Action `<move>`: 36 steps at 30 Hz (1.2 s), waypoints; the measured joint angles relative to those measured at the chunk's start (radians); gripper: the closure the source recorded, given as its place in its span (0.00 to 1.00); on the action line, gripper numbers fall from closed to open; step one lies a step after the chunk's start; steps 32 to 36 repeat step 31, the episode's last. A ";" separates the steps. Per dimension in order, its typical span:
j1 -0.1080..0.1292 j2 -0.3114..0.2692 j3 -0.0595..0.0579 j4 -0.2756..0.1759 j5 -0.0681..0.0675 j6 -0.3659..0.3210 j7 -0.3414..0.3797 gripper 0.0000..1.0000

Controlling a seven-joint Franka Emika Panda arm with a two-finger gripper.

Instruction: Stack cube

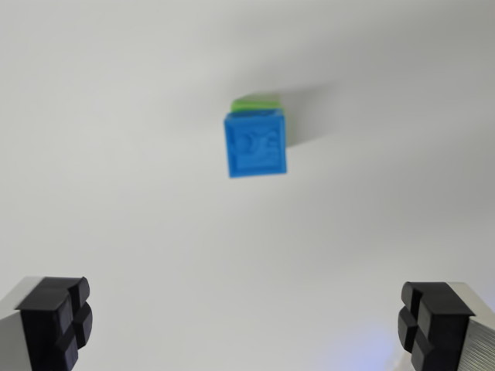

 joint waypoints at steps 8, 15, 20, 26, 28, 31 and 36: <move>0.000 -0.006 -0.001 0.019 0.000 -0.026 0.000 0.00; 0.000 -0.006 -0.001 0.022 0.000 -0.029 0.000 0.00; 0.000 -0.006 -0.001 0.022 0.000 -0.029 0.000 0.00; 0.000 -0.006 -0.001 0.022 0.000 -0.029 0.000 0.00; 0.000 -0.006 -0.001 0.022 0.000 -0.029 0.000 0.00; 0.000 -0.006 -0.001 0.022 0.000 -0.028 0.000 0.00; 0.000 -0.006 -0.001 0.022 0.000 -0.028 0.000 0.00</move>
